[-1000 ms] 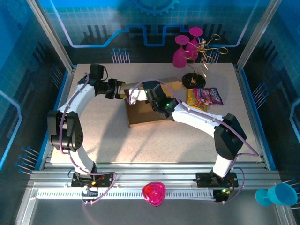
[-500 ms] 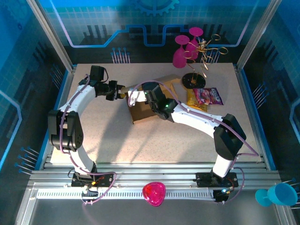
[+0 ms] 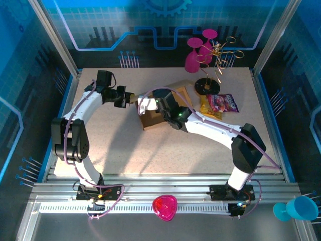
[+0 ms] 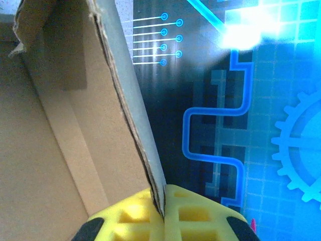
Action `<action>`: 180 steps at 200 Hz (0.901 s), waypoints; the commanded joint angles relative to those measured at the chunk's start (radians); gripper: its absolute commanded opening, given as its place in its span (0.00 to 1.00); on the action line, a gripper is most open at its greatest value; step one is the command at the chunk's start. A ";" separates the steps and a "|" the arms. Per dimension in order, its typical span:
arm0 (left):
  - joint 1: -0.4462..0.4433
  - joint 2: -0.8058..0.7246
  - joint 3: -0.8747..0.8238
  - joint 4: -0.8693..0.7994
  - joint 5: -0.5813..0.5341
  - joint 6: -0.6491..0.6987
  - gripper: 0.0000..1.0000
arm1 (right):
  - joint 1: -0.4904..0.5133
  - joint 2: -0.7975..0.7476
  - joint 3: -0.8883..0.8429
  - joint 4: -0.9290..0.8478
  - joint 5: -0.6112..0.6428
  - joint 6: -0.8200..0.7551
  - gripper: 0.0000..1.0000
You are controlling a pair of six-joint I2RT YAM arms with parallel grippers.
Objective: Fold the paper box
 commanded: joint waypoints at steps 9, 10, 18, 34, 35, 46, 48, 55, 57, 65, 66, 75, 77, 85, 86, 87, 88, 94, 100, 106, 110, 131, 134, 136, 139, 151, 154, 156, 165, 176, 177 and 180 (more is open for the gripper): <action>-0.015 -0.052 0.017 0.000 0.112 0.039 0.00 | -0.008 -0.084 0.044 -0.020 -0.015 0.206 0.33; -0.015 -0.053 0.020 -0.001 0.112 0.040 0.00 | -0.009 -0.087 0.048 -0.025 -0.015 0.214 0.35; -0.010 -0.061 0.030 -0.022 0.113 0.059 0.00 | -0.018 -0.104 0.074 -0.066 -0.012 0.280 0.49; 0.000 -0.071 0.049 -0.071 0.113 0.100 0.00 | -0.030 -0.144 0.133 -0.139 -0.001 0.428 0.66; 0.001 -0.072 0.049 -0.072 0.114 0.102 0.00 | -0.031 -0.146 0.137 -0.143 -0.001 0.436 0.67; 0.008 -0.077 0.047 -0.078 0.120 0.112 0.00 | -0.041 -0.174 0.170 -0.201 -0.010 0.546 0.76; 0.009 -0.078 0.046 -0.079 0.120 0.114 0.00 | -0.043 -0.179 0.177 -0.212 -0.013 0.567 0.77; 0.014 -0.080 0.043 -0.081 0.121 0.118 0.00 | -0.054 -0.195 0.202 -0.255 -0.021 0.640 0.79; 0.015 -0.081 0.043 -0.082 0.121 0.120 0.00 | -0.059 -0.199 0.209 -0.271 -0.026 0.666 0.79; 0.020 -0.082 0.044 -0.090 0.120 0.130 0.00 | -0.077 -0.215 0.242 -0.333 -0.050 0.765 0.80; 0.020 -0.081 0.045 -0.091 0.120 0.131 0.00 | -0.079 -0.217 0.245 -0.340 -0.053 0.776 0.80; 0.023 -0.080 0.056 -0.108 0.118 0.149 0.00 | -0.107 -0.233 0.278 -0.403 -0.084 0.885 0.81; 0.023 -0.080 0.058 -0.112 0.118 0.152 0.00 | -0.114 -0.238 0.284 -0.416 -0.087 0.914 0.81; 0.025 -0.080 0.067 -0.123 0.116 0.165 0.00 | -0.145 -0.254 0.308 -0.467 -0.115 1.021 0.81; 0.025 -0.080 0.068 -0.125 0.115 0.167 0.00 | -0.149 -0.255 0.311 -0.474 -0.120 1.034 0.81; 0.024 -0.080 0.069 -0.125 0.114 0.168 0.00 | -0.152 -0.256 0.315 -0.480 -0.125 1.045 0.81; 0.024 -0.080 0.071 -0.127 0.113 0.170 0.00 | -0.158 -0.258 0.319 -0.489 -0.131 1.063 0.81; 0.024 -0.081 0.077 -0.140 0.109 0.180 0.00 | -0.185 -0.269 0.336 -0.527 -0.167 1.144 0.80; 0.026 -0.082 0.082 -0.146 0.108 0.187 0.00 | -0.214 -0.281 0.351 -0.561 -0.200 1.222 0.80; 0.027 -0.083 0.084 -0.151 0.107 0.193 0.00 | -0.242 -0.292 0.357 -0.585 -0.225 1.292 0.80; 0.027 -0.083 0.086 -0.155 0.106 0.196 0.00 | -0.261 -0.299 0.361 -0.599 -0.243 1.339 0.80; 0.030 -0.089 0.099 -0.177 0.098 0.221 0.00 | -0.378 -0.322 0.387 -0.690 -0.347 1.571 0.74; 0.030 -0.089 0.101 -0.183 0.096 0.224 0.00 | -0.401 -0.321 0.394 -0.710 -0.372 1.608 0.73; 0.030 -0.089 0.103 -0.185 0.096 0.227 0.00 | -0.415 -0.319 0.400 -0.723 -0.387 1.632 0.72; 0.030 -0.092 0.103 -0.187 0.095 0.229 0.00 | -0.437 -0.316 0.408 -0.741 -0.414 1.663 0.71; 0.032 -0.098 0.099 -0.192 0.094 0.234 0.00 | -0.514 -0.292 0.435 -0.814 -0.503 1.767 0.68; 0.031 -0.100 0.097 -0.192 0.095 0.235 0.00 | -0.531 -0.288 0.437 -0.827 -0.523 1.784 0.68; 0.032 -0.100 0.096 -0.190 0.094 0.236 0.00 | -0.541 -0.284 0.437 -0.834 -0.535 1.794 0.68; 0.033 -0.106 0.091 -0.190 0.095 0.237 0.00 | -0.582 -0.269 0.433 -0.862 -0.584 1.839 0.67; 0.035 -0.110 0.081 -0.187 0.098 0.238 0.00 | -0.617 -0.242 0.435 -0.897 -0.653 1.866 0.67; 0.035 -0.110 0.080 -0.187 0.099 0.238 0.00 | -0.618 -0.239 0.435 -0.900 -0.658 1.868 0.67; 0.035 -0.113 0.078 -0.184 0.100 0.240 0.00 | -0.624 -0.232 0.439 -0.911 -0.670 1.871 0.66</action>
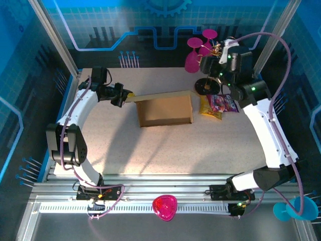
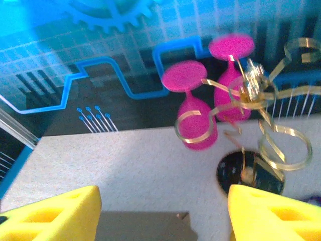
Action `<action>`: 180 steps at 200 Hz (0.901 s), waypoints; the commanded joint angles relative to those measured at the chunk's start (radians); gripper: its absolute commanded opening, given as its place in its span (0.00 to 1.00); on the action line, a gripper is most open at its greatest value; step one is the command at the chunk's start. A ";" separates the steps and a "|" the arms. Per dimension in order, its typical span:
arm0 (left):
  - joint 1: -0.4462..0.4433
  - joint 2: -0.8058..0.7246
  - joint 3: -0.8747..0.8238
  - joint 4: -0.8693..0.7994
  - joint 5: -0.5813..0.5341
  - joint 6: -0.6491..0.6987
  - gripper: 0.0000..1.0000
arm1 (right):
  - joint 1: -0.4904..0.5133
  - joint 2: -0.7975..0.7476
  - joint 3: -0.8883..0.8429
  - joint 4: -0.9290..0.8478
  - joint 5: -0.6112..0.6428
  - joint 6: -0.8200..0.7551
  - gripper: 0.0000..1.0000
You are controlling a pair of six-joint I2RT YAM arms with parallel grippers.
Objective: Fold the paper box
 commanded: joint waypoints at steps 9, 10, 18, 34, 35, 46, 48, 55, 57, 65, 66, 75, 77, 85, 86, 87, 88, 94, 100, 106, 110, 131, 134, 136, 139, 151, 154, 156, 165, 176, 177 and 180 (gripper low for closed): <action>0.010 -0.054 0.007 -0.028 0.022 0.037 0.00 | -0.069 0.101 0.047 -0.226 -0.236 0.224 0.65; 0.010 -0.054 0.007 -0.029 0.022 0.038 0.00 | -0.069 0.106 0.051 -0.232 -0.239 0.223 0.65; 0.011 -0.058 0.007 -0.032 0.020 0.042 0.00 | -0.070 0.147 0.091 -0.287 -0.256 0.209 0.63; 0.011 -0.067 0.006 -0.036 0.022 0.046 0.00 | -0.065 0.220 0.168 -0.394 -0.277 0.197 0.62; 0.012 -0.067 0.006 -0.037 0.022 0.046 0.00 | -0.065 0.223 0.170 -0.397 -0.279 0.196 0.62; 0.012 -0.073 0.006 -0.041 0.019 0.047 0.00 | -0.059 0.248 0.180 -0.425 -0.294 0.201 0.62; 0.012 -0.074 0.006 -0.041 0.019 0.047 0.00 | -0.058 0.251 0.179 -0.428 -0.296 0.204 0.62; 0.012 -0.078 0.004 -0.041 0.017 0.048 0.00 | -0.059 0.256 0.172 -0.431 -0.308 0.218 0.61; 0.012 -0.078 0.004 -0.041 0.017 0.046 0.00 | -0.059 0.257 0.169 -0.431 -0.313 0.222 0.61; 0.012 -0.080 0.002 -0.041 0.016 0.047 0.00 | -0.058 0.259 0.154 -0.423 -0.328 0.239 0.58; 0.012 -0.081 0.001 -0.040 0.016 0.047 0.00 | -0.058 0.259 0.152 -0.421 -0.329 0.242 0.58; 0.012 -0.082 -0.002 -0.040 0.014 0.044 0.00 | -0.059 0.261 0.138 -0.406 -0.347 0.261 0.56; 0.013 -0.083 -0.003 -0.039 0.014 0.044 0.00 | -0.058 0.262 0.137 -0.404 -0.352 0.265 0.56; 0.012 -0.083 -0.008 -0.034 0.014 0.041 0.00 | -0.059 0.265 0.133 -0.397 -0.369 0.278 0.56; 0.012 -0.083 -0.008 -0.034 0.014 0.041 0.00 | -0.059 0.266 0.133 -0.395 -0.371 0.280 0.56; 0.012 -0.084 -0.009 -0.032 0.015 0.039 0.00 | -0.059 0.267 0.133 -0.395 -0.373 0.282 0.56; 0.012 -0.083 -0.009 -0.031 0.015 0.039 0.00 | -0.059 0.268 0.132 -0.394 -0.376 0.283 0.56; 0.012 -0.085 -0.012 -0.029 0.014 0.036 0.00 | -0.058 0.273 0.130 -0.389 -0.391 0.290 0.56; 0.012 -0.087 -0.014 -0.026 0.013 0.035 0.00 | -0.059 0.279 0.129 -0.385 -0.405 0.298 0.56; 0.012 -0.089 -0.015 -0.025 0.013 0.034 0.00 | -0.059 0.285 0.129 -0.382 -0.424 0.306 0.56; 0.013 -0.089 -0.017 -0.023 0.013 0.032 0.00 | -0.058 0.288 0.129 -0.381 -0.435 0.311 0.55; 0.012 -0.092 -0.023 -0.015 0.013 0.025 0.00 | -0.054 0.297 0.118 -0.372 -0.464 0.324 0.54; 0.012 -0.090 -0.023 -0.012 0.014 0.025 0.00 | -0.054 0.296 0.116 -0.369 -0.466 0.324 0.54; 0.012 -0.090 -0.023 -0.012 0.014 0.024 0.00 | -0.053 0.296 0.115 -0.366 -0.467 0.325 0.54; 0.012 -0.090 -0.023 -0.011 0.014 0.024 0.00 | -0.052 0.295 0.109 -0.365 -0.468 0.325 0.54; 0.012 -0.090 -0.023 -0.010 0.013 0.023 0.00 | -0.053 0.297 0.100 -0.361 -0.477 0.328 0.54; 0.012 -0.089 -0.024 -0.010 0.013 0.022 0.00 | -0.052 0.297 0.099 -0.359 -0.481 0.330 0.54; 0.012 -0.091 -0.024 -0.010 0.013 0.021 0.00 | -0.052 0.297 0.097 -0.358 -0.485 0.331 0.54; 0.012 -0.090 -0.023 -0.009 0.011 0.021 0.00 | -0.051 0.296 0.089 -0.354 -0.500 0.337 0.54; 0.012 -0.090 -0.025 -0.009 0.010 0.021 0.00 | -0.047 0.292 0.081 -0.354 -0.513 0.340 0.54; 0.012 -0.090 -0.024 -0.008 0.010 0.020 0.00 | -0.047 0.292 0.080 -0.354 -0.513 0.339 0.54; 0.012 -0.090 -0.026 -0.008 0.010 0.020 0.00 | -0.045 0.292 0.077 -0.354 -0.514 0.342 0.54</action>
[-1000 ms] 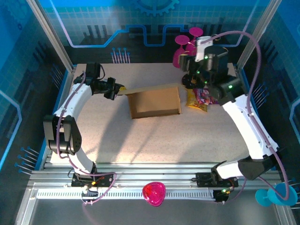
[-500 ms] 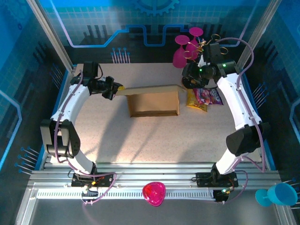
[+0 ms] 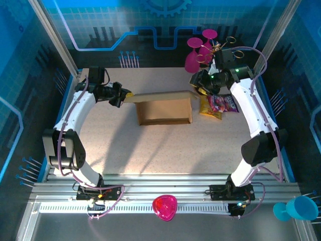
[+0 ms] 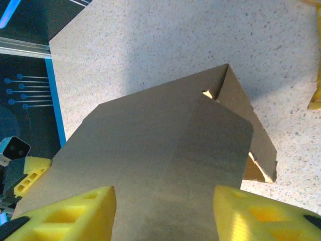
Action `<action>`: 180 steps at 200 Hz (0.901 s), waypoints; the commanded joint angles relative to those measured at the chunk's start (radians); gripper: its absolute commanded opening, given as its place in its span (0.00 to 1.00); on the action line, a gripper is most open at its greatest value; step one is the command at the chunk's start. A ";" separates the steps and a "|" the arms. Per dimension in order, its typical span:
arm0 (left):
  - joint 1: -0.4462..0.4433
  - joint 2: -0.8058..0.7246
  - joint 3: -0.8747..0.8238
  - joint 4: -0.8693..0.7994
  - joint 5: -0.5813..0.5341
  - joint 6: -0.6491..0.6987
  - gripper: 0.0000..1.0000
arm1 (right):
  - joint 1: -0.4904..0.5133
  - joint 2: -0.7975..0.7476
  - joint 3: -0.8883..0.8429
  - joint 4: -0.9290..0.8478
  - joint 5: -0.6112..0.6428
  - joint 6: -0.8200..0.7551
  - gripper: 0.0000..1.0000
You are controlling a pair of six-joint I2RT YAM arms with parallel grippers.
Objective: Fold the paper box
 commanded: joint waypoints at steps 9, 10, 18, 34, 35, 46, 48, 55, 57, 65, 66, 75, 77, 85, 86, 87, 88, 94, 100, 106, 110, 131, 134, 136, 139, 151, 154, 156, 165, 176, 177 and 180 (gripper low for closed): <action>0.009 -0.033 -0.016 0.008 0.010 -0.008 0.00 | 0.015 0.002 -0.037 0.003 -0.062 0.030 0.54; 0.009 -0.033 -0.016 0.009 0.010 -0.008 0.00 | 0.015 0.001 -0.039 0.004 -0.063 0.031 0.54; 0.009 -0.033 -0.020 0.014 0.010 -0.011 0.00 | 0.017 -0.007 -0.056 0.014 -0.067 0.039 0.54; 0.007 -0.034 -0.028 0.020 0.010 -0.016 0.00 | 0.017 -0.024 -0.095 0.044 -0.081 0.060 0.53; 0.007 -0.034 -0.028 0.021 0.010 -0.017 0.00 | 0.017 -0.026 -0.097 0.045 -0.082 0.061 0.53; 0.007 -0.035 -0.030 0.025 0.010 -0.018 0.00 | 0.019 -0.029 -0.115 0.064 -0.097 0.079 0.53; 0.007 -0.036 -0.031 0.026 0.009 -0.019 0.00 | 0.021 -0.028 -0.116 0.067 -0.100 0.082 0.52; 0.007 -0.036 -0.031 0.026 0.010 -0.020 0.00 | 0.025 -0.028 -0.121 0.075 -0.110 0.090 0.52; 0.008 -0.036 -0.031 0.027 0.010 -0.021 0.00 | 0.027 -0.028 -0.121 0.076 -0.113 0.092 0.52; 0.006 -0.035 -0.033 0.030 0.010 -0.022 0.00 | 0.036 -0.025 -0.123 0.082 -0.117 0.099 0.52; 0.006 -0.036 -0.033 0.030 0.010 -0.022 0.00 | 0.038 -0.026 -0.123 0.082 -0.117 0.101 0.52; 0.006 -0.034 -0.034 0.034 0.011 -0.024 0.00 | 0.047 -0.023 -0.124 0.091 -0.118 0.110 0.51; 0.006 -0.036 -0.034 0.035 0.012 -0.024 0.00 | 0.048 -0.024 -0.126 0.095 -0.119 0.110 0.51; 0.006 -0.036 -0.037 0.037 0.012 -0.027 0.00 | 0.052 -0.026 -0.131 0.111 -0.121 0.118 0.49; 0.006 -0.036 -0.037 0.038 0.012 -0.028 0.00 | 0.053 -0.026 -0.132 0.114 -0.122 0.121 0.49; 0.006 -0.036 -0.038 0.039 0.012 -0.028 0.00 | 0.054 -0.026 -0.133 0.116 -0.122 0.121 0.48; 0.006 -0.037 -0.038 0.040 0.012 -0.028 0.00 | 0.054 -0.026 -0.133 0.118 -0.122 0.122 0.48; 0.006 -0.038 -0.040 0.043 0.012 -0.032 0.00 | 0.057 -0.027 -0.139 0.130 -0.124 0.130 0.48; 0.006 -0.040 -0.042 0.046 0.012 -0.034 0.00 | 0.060 -0.024 -0.141 0.137 -0.127 0.135 0.47; 0.005 -0.041 -0.043 0.046 0.012 -0.033 0.00 | 0.062 -0.021 -0.141 0.140 -0.132 0.140 0.47; 0.005 -0.042 -0.043 0.047 0.012 -0.033 0.00 | 0.063 -0.019 -0.140 0.142 -0.135 0.144 0.47; 0.004 -0.044 -0.044 0.049 0.011 -0.035 0.00 | 0.075 -0.009 -0.143 0.158 -0.151 0.167 0.47; 0.003 -0.043 -0.044 0.050 0.010 -0.037 0.00 | 0.077 -0.010 -0.146 0.164 -0.153 0.171 0.47; 0.003 -0.044 -0.045 0.051 0.010 -0.036 0.00 | 0.078 -0.010 -0.149 0.167 -0.154 0.174 0.47; 0.002 -0.043 -0.046 0.054 0.011 -0.039 0.00 | 0.079 -0.011 -0.153 0.173 -0.157 0.179 0.47; 0.001 -0.043 -0.048 0.060 0.011 -0.045 0.00 | 0.083 -0.015 -0.170 0.202 -0.164 0.200 0.45; 0.001 -0.043 -0.049 0.062 0.012 -0.045 0.00 | 0.081 -0.016 -0.175 0.210 -0.164 0.206 0.44; 0.001 -0.043 -0.050 0.064 0.012 -0.045 0.00 | 0.081 -0.017 -0.178 0.215 -0.164 0.208 0.44; 0.000 -0.041 -0.051 0.068 0.012 -0.049 0.00 | 0.082 -0.017 -0.186 0.233 -0.167 0.219 0.41; 0.000 -0.039 -0.052 0.069 0.011 -0.047 0.00 | 0.083 -0.011 -0.189 0.240 -0.168 0.222 0.39; 0.000 -0.040 -0.051 0.069 0.012 -0.047 0.00 | 0.083 -0.010 -0.189 0.239 -0.168 0.221 0.39; -0.001 -0.039 -0.051 0.071 0.011 -0.047 0.00 | 0.084 -0.008 -0.190 0.240 -0.167 0.221 0.38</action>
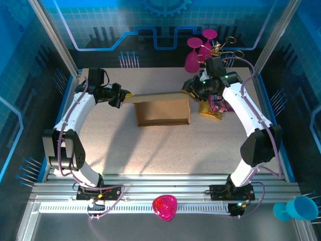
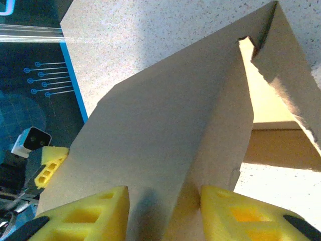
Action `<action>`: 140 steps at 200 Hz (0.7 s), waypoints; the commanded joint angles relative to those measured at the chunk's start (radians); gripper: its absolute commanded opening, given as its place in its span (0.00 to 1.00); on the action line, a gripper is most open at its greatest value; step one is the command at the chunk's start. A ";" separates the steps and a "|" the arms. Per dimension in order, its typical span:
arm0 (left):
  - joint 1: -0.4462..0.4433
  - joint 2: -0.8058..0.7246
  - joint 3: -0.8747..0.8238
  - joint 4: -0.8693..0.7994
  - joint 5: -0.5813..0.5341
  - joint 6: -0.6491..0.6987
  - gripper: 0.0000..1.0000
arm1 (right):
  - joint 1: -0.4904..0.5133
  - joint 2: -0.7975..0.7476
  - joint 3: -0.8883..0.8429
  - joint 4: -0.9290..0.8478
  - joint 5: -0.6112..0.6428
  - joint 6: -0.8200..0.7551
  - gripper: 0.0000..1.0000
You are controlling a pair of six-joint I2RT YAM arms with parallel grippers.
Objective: Fold the paper box
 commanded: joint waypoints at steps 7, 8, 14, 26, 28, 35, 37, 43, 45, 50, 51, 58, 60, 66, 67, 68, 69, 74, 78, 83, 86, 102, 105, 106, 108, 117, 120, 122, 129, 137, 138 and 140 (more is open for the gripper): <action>-0.005 -0.029 -0.015 0.031 0.026 -0.016 0.00 | 0.027 -0.002 -0.015 0.055 -0.055 0.034 0.38; -0.005 -0.029 -0.015 0.031 0.027 -0.016 0.00 | 0.027 -0.001 -0.015 0.054 -0.054 0.033 0.38; -0.005 -0.026 -0.013 0.033 0.025 -0.013 0.00 | 0.028 0.003 -0.016 0.051 -0.047 0.022 0.38; -0.005 -0.019 -0.011 0.035 0.018 0.003 0.00 | 0.027 0.015 -0.019 0.042 -0.028 -0.012 0.38; -0.005 -0.017 -0.010 0.033 0.017 0.007 0.00 | 0.027 0.017 -0.020 0.041 -0.024 -0.020 0.37; -0.004 -0.008 -0.006 0.026 0.013 0.032 0.00 | 0.027 0.023 -0.027 0.041 -0.009 -0.048 0.37; -0.004 -0.005 -0.005 0.022 0.010 0.041 0.00 | 0.027 0.025 -0.029 0.044 -0.004 -0.057 0.37; -0.004 0.004 -0.002 0.011 0.003 0.060 0.00 | 0.027 0.029 -0.039 0.055 0.003 -0.078 0.37; -0.004 0.008 -0.001 0.006 0.001 0.069 0.00 | 0.027 0.029 -0.041 0.060 0.005 -0.087 0.37; -0.004 0.016 -0.004 0.003 -0.002 0.081 0.00 | 0.027 0.035 -0.051 0.071 0.010 -0.102 0.37; -0.004 0.018 -0.004 0.004 -0.002 0.083 0.00 | 0.027 0.035 -0.054 0.072 0.010 -0.105 0.37; -0.004 0.029 -0.011 0.004 -0.004 0.099 0.00 | 0.027 0.043 -0.063 0.081 0.017 -0.129 0.37; -0.004 0.032 -0.012 0.004 -0.005 0.104 0.00 | 0.027 0.046 -0.065 0.084 0.017 -0.134 0.37; -0.004 0.041 -0.016 0.007 -0.009 0.117 0.00 | 0.029 0.053 -0.074 0.096 0.022 -0.155 0.37; -0.004 0.043 -0.017 0.008 -0.009 0.119 0.00 | 0.029 0.054 -0.076 0.098 0.022 -0.157 0.37; -0.004 0.044 -0.017 0.008 -0.010 0.121 0.00 | 0.030 0.054 -0.077 0.101 0.023 -0.159 0.37; -0.004 0.046 -0.019 0.009 -0.012 0.124 0.00 | 0.030 0.056 -0.078 0.103 0.024 -0.161 0.37; -0.004 0.052 -0.024 0.014 -0.016 0.134 0.00 | 0.030 0.064 -0.087 0.112 0.029 -0.173 0.36; -0.004 0.058 -0.029 0.018 -0.018 0.141 0.00 | 0.031 0.069 -0.096 0.122 0.031 -0.181 0.36; -0.004 0.066 -0.037 0.026 -0.018 0.147 0.00 | 0.032 0.075 -0.106 0.135 0.031 -0.187 0.36; -0.004 0.071 -0.042 0.030 -0.017 0.152 0.00 | 0.031 0.077 -0.113 0.145 0.030 -0.191 0.36; -0.004 0.102 -0.053 0.035 -0.022 0.179 0.00 | 0.034 0.098 -0.144 0.181 0.030 -0.201 0.35; -0.004 0.107 -0.054 0.035 -0.024 0.185 0.00 | 0.034 0.100 -0.149 0.189 0.032 -0.203 0.35; -0.004 0.109 -0.055 0.035 -0.024 0.188 0.00 | 0.034 0.100 -0.151 0.190 0.032 -0.204 0.35; -0.004 0.112 -0.056 0.034 -0.026 0.191 0.00 | 0.035 0.102 -0.153 0.196 0.033 -0.205 0.35; -0.004 0.125 -0.060 0.032 -0.033 0.207 0.04 | 0.037 0.112 -0.164 0.210 0.041 -0.212 0.35; -0.004 0.129 -0.061 0.032 -0.034 0.211 0.06 | 0.038 0.116 -0.165 0.212 0.041 -0.213 0.35; -0.004 0.132 -0.061 0.031 -0.035 0.214 0.07 | 0.037 0.120 -0.167 0.213 0.039 -0.214 0.35; -0.004 0.143 -0.064 0.027 -0.036 0.224 0.09 | 0.038 0.131 -0.169 0.218 0.033 -0.216 0.35; -0.004 0.154 -0.067 0.020 -0.035 0.236 0.12 | 0.041 0.142 -0.168 0.215 0.030 -0.216 0.35; -0.004 0.154 -0.067 0.018 -0.036 0.238 0.12 | 0.041 0.144 -0.168 0.214 0.030 -0.217 0.35; -0.004 0.156 -0.066 0.015 -0.037 0.241 0.13 | 0.042 0.146 -0.168 0.212 0.030 -0.218 0.35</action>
